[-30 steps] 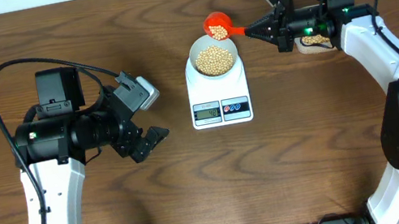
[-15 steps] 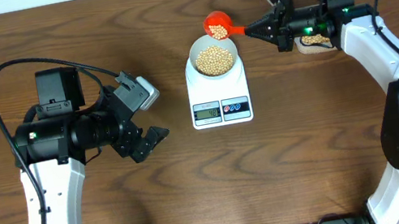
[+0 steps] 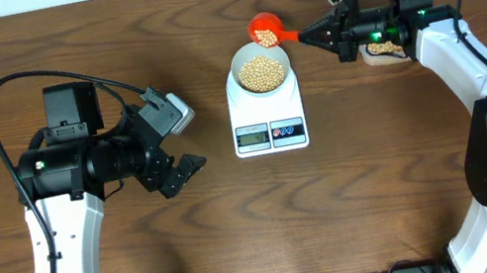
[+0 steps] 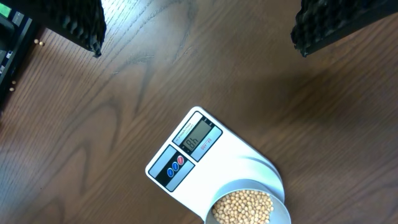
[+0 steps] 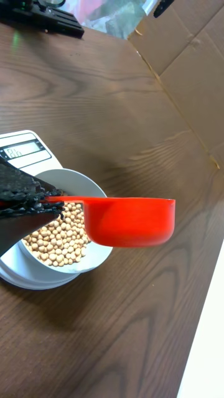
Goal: Scoop item into bowl and weigh 50g on scale
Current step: 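Hold the scoop over the bowl, shaking out beans gradually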
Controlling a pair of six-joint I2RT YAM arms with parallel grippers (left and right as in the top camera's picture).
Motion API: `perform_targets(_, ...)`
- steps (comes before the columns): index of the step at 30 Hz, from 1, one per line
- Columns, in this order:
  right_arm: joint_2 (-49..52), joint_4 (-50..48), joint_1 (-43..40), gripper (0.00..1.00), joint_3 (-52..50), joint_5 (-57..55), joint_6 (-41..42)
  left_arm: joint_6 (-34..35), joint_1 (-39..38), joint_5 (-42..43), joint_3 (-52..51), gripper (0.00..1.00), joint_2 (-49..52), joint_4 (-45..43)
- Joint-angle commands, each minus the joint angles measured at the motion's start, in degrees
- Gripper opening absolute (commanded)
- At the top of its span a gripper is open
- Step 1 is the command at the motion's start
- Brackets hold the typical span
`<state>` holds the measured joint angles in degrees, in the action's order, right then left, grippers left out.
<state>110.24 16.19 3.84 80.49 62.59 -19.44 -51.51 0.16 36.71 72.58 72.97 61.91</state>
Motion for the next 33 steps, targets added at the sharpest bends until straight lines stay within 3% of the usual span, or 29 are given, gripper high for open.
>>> perform_targets(1,0.70,-0.20,0.11,0.01,-0.04,1.64,0.76,-0.96,0.20,-0.28,1.11,0.98,0.33,0.20)
perform_targets(12,0.70,-0.35,0.11,0.01,-0.04,4.50,0.96,-0.96,0.20,-0.28,1.11,0.98,0.33,0.20)
perform_targets(15,0.70,1.03,0.79,0.01,-0.04,-3.52,-2.10,-0.96,0.20,-0.28,1.11,0.98,0.33,0.20)
perform_targets(20,0.68,0.11,0.74,0.01,-0.04,3.74,-2.49,-0.96,0.20,-0.28,1.11,0.98,0.33,0.20)
perform_targets(23,0.70,0.98,0.74,0.01,-0.04,-0.42,-2.49,-0.96,0.20,-0.31,1.11,0.98,0.33,0.20)
perform_targets(33,0.68,0.96,0.52,0.01,-0.04,1.55,-2.10,-0.96,0.20,-0.28,1.11,0.98,0.33,0.20)
